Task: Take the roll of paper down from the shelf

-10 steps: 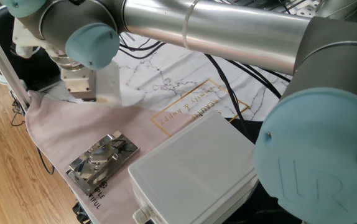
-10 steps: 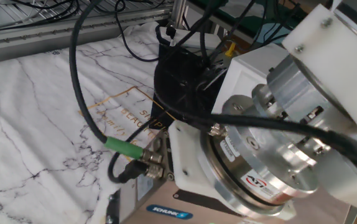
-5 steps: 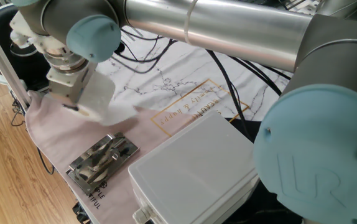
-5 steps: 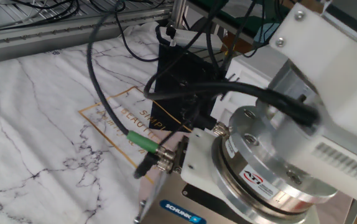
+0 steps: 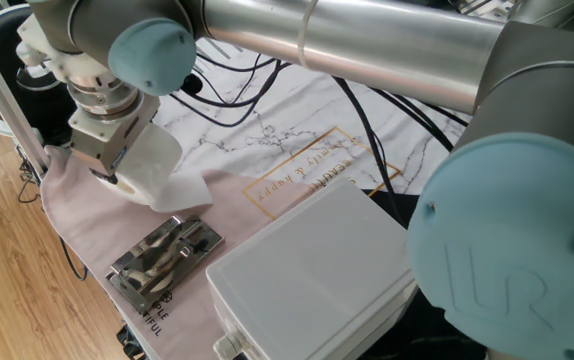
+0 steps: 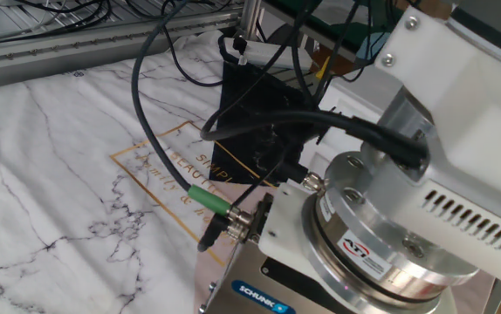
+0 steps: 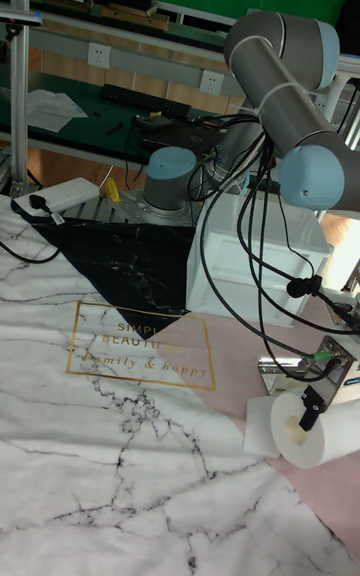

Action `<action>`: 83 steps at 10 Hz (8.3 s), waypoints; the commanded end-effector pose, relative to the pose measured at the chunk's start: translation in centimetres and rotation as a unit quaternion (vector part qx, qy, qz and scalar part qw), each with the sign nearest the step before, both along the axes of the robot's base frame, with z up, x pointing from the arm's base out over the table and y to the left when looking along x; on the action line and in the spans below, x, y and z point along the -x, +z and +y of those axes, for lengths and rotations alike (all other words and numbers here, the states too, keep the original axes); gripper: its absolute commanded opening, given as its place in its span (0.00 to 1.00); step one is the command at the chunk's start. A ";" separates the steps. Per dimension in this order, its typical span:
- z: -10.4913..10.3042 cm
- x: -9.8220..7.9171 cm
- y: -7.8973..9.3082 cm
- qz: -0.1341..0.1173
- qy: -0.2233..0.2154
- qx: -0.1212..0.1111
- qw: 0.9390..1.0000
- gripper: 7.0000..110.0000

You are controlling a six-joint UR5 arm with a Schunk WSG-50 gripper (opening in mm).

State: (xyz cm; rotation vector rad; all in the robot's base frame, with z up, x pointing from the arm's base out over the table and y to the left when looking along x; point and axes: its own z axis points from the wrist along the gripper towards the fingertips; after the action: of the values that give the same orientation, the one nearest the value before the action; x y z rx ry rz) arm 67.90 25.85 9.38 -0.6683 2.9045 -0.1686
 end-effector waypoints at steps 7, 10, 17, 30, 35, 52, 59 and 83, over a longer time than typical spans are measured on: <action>-8.2 -1.2 0.4 -0.014 -0.016 0.009 1.000 0.57; -14.4 0.4 -1.4 -0.020 -0.052 0.074 0.996 0.36; -12.0 1.5 -2.4 0.002 -0.107 0.017 0.994 0.57; -21.6 3.9 -5.7 -0.006 -0.117 0.003 0.993 0.57; -10.5 2.7 -2.2 0.025 -0.190 -0.105 0.976 0.57; -18.2 17.6 0.4 0.432 -0.210 0.175 0.860 0.79; -13.6 15.2 -1.0 0.319 -0.174 0.038 0.931 0.97; -13.3 18.6 2.6 0.380 -0.166 0.135 0.900 0.79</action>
State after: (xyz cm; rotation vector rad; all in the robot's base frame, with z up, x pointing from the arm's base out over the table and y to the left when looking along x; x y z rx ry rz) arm 49.90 12.79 10.90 -0.3156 3.8261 -0.3570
